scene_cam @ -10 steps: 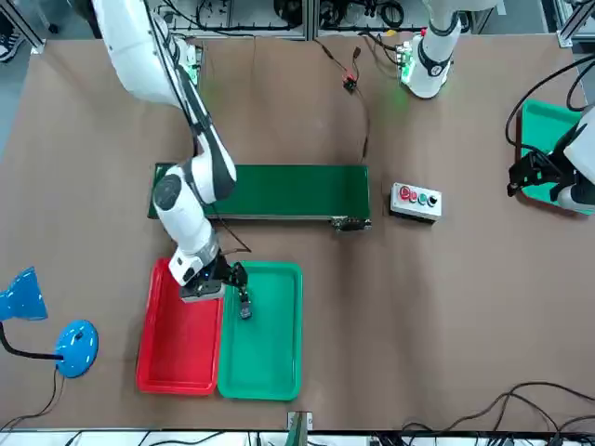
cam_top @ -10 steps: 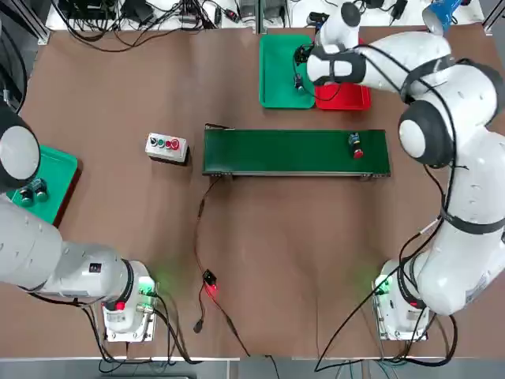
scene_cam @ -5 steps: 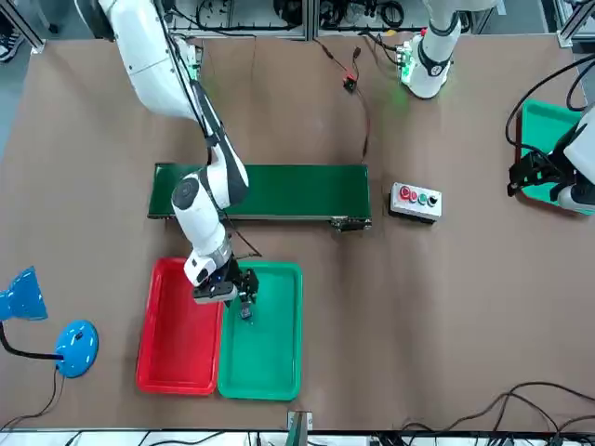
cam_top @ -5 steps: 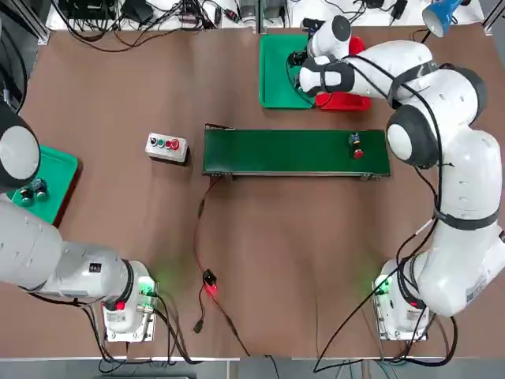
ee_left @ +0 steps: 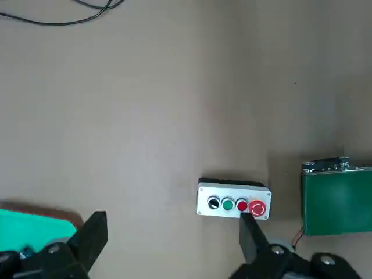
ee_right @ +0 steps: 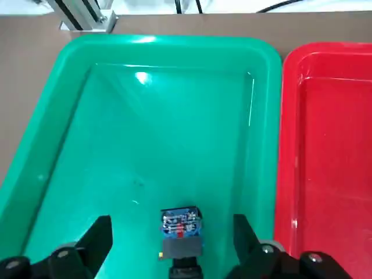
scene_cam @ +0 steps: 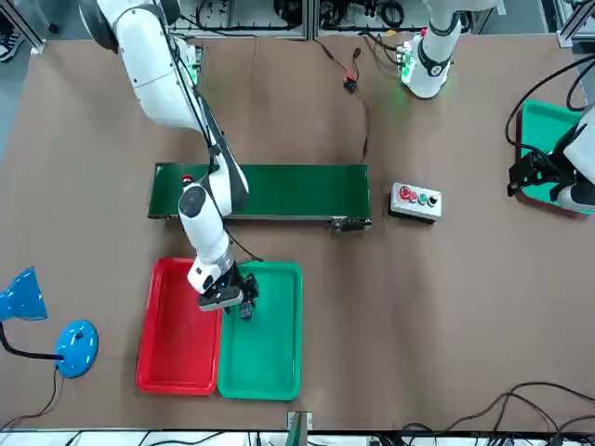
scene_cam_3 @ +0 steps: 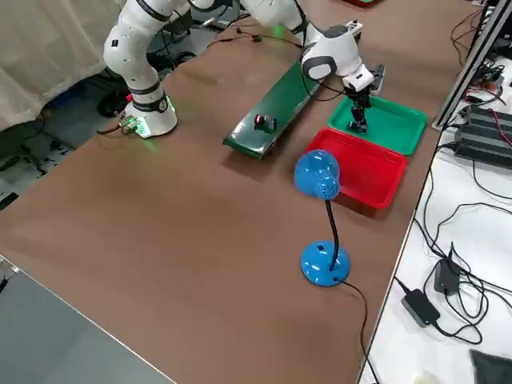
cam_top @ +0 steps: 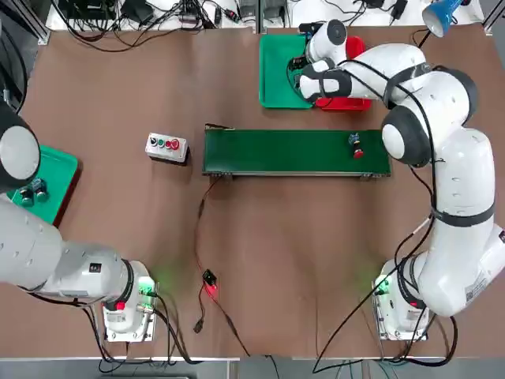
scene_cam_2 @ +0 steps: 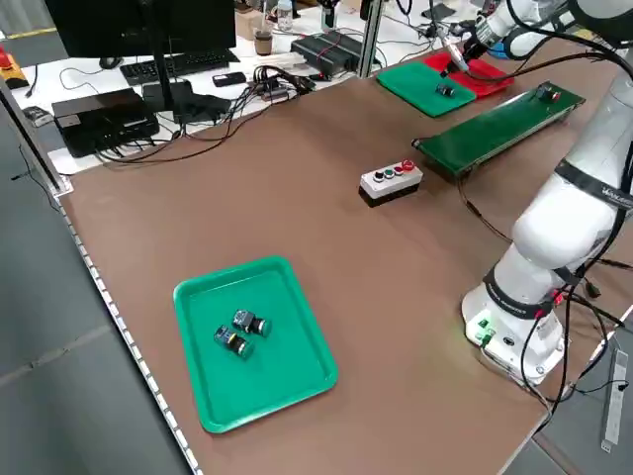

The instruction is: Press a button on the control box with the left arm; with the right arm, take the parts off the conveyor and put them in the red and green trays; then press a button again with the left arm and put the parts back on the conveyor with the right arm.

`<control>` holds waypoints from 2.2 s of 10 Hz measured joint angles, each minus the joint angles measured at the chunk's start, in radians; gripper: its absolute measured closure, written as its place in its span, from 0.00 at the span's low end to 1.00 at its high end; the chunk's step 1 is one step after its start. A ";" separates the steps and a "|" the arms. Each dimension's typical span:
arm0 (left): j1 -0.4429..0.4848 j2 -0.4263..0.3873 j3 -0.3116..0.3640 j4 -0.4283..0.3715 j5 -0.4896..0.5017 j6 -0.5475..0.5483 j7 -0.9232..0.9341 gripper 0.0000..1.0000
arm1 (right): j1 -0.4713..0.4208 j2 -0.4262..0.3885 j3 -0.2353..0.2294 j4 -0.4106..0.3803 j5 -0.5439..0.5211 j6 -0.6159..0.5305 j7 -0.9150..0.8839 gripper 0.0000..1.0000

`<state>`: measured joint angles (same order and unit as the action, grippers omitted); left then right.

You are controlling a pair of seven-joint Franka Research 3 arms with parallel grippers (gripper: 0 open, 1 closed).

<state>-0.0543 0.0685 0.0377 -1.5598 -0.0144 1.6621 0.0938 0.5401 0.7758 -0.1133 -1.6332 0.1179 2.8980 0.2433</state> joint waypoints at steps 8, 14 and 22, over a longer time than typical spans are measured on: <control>0.001 0.001 0.000 0.000 0.000 0.000 0.000 0.00 | 0.010 0.056 0.003 0.000 -0.004 0.000 -0.003 0.13; 0.001 0.005 0.000 0.000 0.000 0.000 0.000 0.00 | 0.012 0.056 0.005 0.001 -0.004 0.000 -0.002 0.28; 0.001 0.005 0.001 0.000 0.000 0.000 0.000 0.00 | 0.018 0.064 0.007 0.004 -0.004 0.000 0.018 0.59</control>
<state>-0.0535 0.0733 0.0385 -1.5599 -0.0144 1.6621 0.0938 0.5577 0.8398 -0.1062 -1.6293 0.1143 2.8975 0.2615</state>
